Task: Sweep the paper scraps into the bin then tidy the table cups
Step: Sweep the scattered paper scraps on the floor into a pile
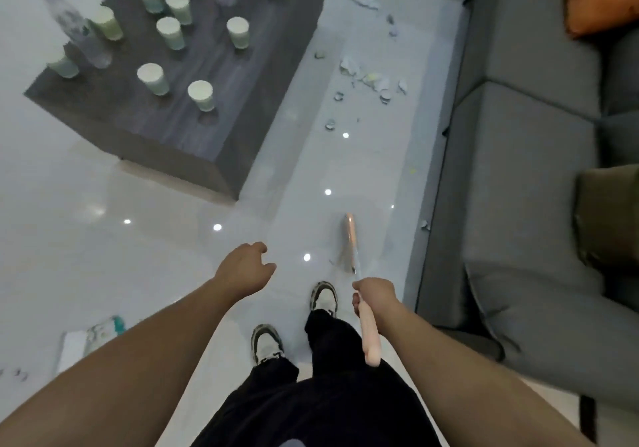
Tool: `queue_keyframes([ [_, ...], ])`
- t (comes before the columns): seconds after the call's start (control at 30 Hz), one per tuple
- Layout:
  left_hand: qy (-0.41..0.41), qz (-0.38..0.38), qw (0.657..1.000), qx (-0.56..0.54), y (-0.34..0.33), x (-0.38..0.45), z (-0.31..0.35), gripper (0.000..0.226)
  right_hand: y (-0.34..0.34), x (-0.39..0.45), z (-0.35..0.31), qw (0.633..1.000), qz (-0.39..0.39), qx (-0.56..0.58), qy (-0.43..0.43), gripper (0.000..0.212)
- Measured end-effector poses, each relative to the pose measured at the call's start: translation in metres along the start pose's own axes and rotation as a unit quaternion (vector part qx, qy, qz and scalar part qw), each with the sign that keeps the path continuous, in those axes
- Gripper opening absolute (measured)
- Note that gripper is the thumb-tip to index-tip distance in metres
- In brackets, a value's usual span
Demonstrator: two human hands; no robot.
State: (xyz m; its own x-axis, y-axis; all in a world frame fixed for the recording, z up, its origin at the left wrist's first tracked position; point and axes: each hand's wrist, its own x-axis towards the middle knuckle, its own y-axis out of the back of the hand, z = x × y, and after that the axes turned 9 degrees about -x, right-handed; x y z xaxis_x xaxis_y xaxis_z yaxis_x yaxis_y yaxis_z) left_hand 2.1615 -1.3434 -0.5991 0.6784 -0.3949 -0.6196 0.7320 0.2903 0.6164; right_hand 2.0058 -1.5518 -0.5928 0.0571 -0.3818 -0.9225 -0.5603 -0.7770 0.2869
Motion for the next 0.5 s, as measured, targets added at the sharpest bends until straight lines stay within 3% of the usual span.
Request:
queue_keyframes([
  [0.27,-0.095,-0.069,0.988,0.097,-0.013,0.105,0.132,0.053,0.067,0.071,-0.063,0.975,0.104,0.194,-0.033,0.02],
  [0.5,-0.082,-0.1,0.976,0.174,-0.004,0.187,0.22,0.053,0.106,0.137,-0.149,0.963,0.156,0.202,-0.089,0.022],
])
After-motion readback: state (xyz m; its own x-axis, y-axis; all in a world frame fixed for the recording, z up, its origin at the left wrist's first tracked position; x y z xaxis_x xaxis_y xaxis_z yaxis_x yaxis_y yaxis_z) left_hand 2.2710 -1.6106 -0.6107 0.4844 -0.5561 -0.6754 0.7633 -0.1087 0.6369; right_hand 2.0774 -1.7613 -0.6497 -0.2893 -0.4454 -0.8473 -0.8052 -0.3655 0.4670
